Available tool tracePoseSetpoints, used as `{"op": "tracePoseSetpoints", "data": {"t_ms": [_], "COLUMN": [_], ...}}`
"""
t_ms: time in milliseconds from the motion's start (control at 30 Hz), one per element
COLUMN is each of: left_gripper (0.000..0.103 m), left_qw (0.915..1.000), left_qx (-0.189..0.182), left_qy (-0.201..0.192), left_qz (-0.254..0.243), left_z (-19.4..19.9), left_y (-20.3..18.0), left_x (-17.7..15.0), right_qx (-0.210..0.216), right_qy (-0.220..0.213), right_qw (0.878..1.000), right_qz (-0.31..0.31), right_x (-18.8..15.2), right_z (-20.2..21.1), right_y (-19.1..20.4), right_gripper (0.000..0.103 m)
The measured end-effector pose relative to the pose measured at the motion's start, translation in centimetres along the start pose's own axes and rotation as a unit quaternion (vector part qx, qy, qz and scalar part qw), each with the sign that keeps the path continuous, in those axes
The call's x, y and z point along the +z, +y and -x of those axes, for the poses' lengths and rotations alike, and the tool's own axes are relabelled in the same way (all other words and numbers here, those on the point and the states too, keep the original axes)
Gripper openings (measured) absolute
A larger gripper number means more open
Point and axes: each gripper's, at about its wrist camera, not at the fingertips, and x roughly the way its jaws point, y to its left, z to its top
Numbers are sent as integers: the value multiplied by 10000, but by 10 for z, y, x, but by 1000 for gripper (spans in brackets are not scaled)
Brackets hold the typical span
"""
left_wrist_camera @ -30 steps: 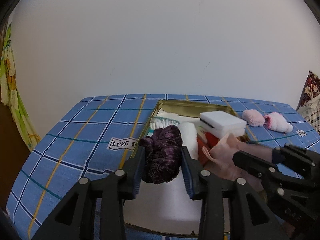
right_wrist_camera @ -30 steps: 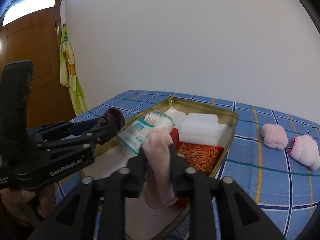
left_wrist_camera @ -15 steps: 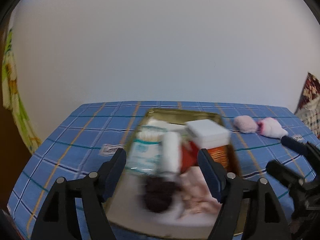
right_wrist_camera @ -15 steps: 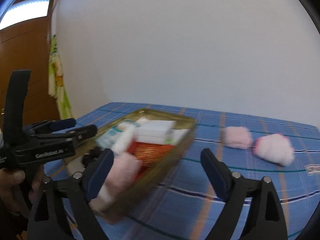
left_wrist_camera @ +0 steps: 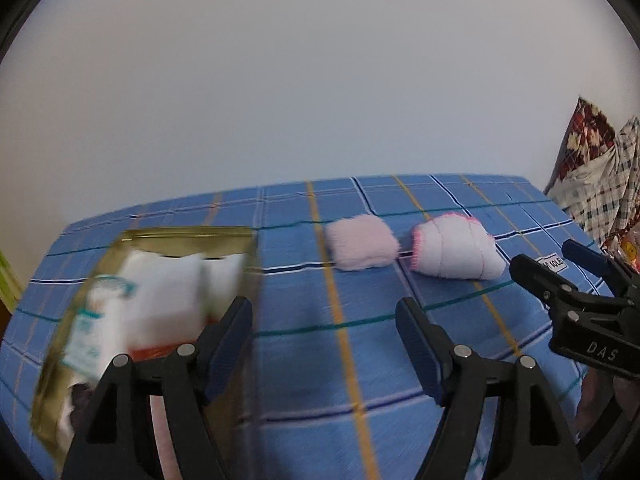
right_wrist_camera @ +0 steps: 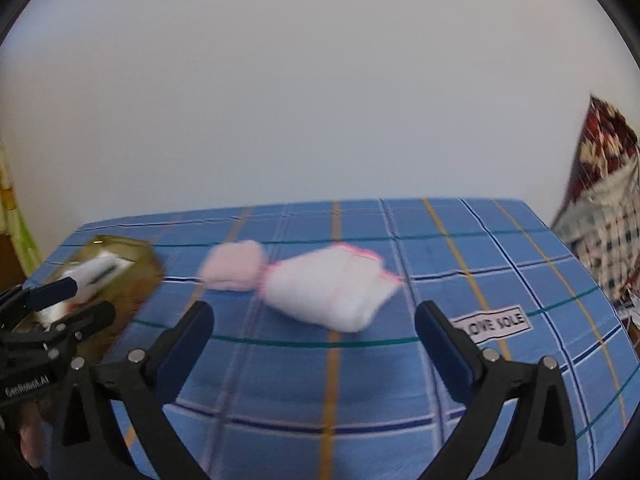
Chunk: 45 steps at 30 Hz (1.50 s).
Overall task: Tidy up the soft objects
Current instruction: 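Move both tools from the tin toward the fluffy pink pad and white sock, then grasp the white pink-trimmed sock with the right tool while the left tool grasps the fluffy pink pad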
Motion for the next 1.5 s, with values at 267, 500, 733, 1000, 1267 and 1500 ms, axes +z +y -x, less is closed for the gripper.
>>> {"op": "tracePoseSetpoints", "data": {"t_ms": [267, 500, 733, 1000, 1267, 1500], "left_gripper": [76, 76, 76, 76, 76, 76], "left_qw": [9981, 9974, 9980, 9984, 9979, 9973], "left_qx": [508, 643, 603, 402, 254, 150], "left_qy": [270, 168, 186, 318, 572, 684], "left_qz": [211, 273, -23, -235, -179, -218], "left_z": [-68, -80, -88, -104, -134, -152], "left_y": [-11, 0, -13, -34, -38, -44], "left_x": [40, 40, 36, 40, 49, 51], "right_qx": [-6, -183, -2, 412, 106, -18], "right_qy": [591, 1123, 1429, 1299, 873, 593], "right_qw": [9977, 9935, 9895, 9884, 9948, 9966], "right_qz": [-337, -95, -230, -669, -507, -567], "right_x": [18, 12, 11, 8, 8, 11], "right_z": [-56, -103, -120, -104, -73, -59], "right_y": [-13, 4, -5, -31, -30, -28], "right_gripper": [102, 102, 63, 25, 23, 23]}}
